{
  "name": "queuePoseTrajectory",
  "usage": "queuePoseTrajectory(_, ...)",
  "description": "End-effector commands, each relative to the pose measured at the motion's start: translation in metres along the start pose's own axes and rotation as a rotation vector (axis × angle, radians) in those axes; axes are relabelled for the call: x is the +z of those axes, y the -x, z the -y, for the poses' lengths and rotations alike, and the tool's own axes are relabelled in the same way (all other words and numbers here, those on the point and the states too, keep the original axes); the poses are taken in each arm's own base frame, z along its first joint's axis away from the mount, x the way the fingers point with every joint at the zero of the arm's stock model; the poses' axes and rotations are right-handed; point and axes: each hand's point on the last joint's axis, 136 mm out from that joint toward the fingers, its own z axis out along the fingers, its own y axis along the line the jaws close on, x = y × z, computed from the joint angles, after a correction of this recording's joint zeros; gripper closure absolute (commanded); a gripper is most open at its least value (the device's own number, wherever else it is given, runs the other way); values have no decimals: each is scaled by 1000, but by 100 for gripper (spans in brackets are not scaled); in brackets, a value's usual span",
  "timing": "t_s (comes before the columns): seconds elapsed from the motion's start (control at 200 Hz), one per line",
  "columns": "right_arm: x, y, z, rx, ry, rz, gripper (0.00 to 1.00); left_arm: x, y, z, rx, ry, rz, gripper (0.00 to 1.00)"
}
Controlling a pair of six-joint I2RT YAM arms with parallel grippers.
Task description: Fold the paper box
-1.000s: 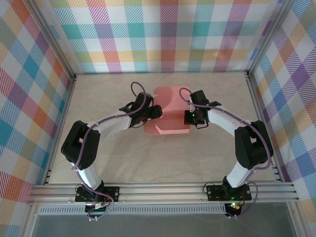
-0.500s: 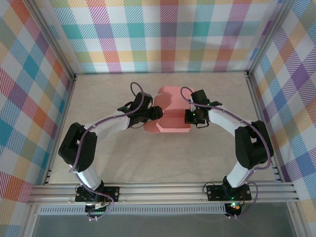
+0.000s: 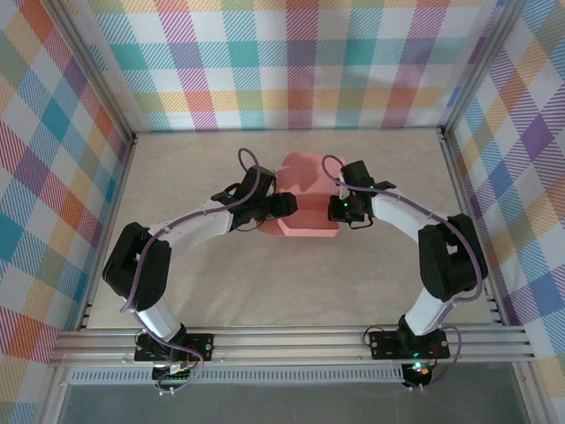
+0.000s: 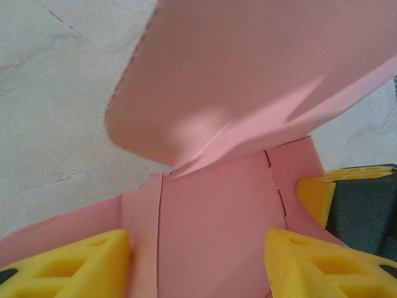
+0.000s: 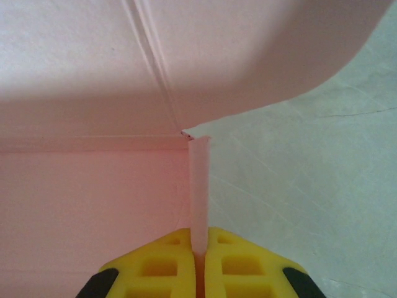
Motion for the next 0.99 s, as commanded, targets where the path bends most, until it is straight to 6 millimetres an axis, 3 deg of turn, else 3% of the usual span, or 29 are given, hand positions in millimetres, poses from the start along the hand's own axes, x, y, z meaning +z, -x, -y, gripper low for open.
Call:
queuePoseTrajectory(0.0, -2, 0, -19, -68, 72, 14, 92, -3, 8, 12, 55, -31, 37, 43)
queuePoseTrajectory(0.24, -3, -3, -30, -98, 122, 29, 92, 7, 6, 17, 24, -62, 24, 46)
queuePoseTrajectory(0.55, 7, -16, -50, -109, 176, 12, 92, 9, 23, 9, -106, -19, 113, 46)
queuePoseTrajectory(0.8, 6, -17, -49, -77, 176, 42, 94, 7, 31, 1, -213, 14, 168, 47)
queuePoseTrajectory(0.99, 5, -13, -39, -78, 105, 60, 94, -2, 34, -1, -173, 39, 187, 47)
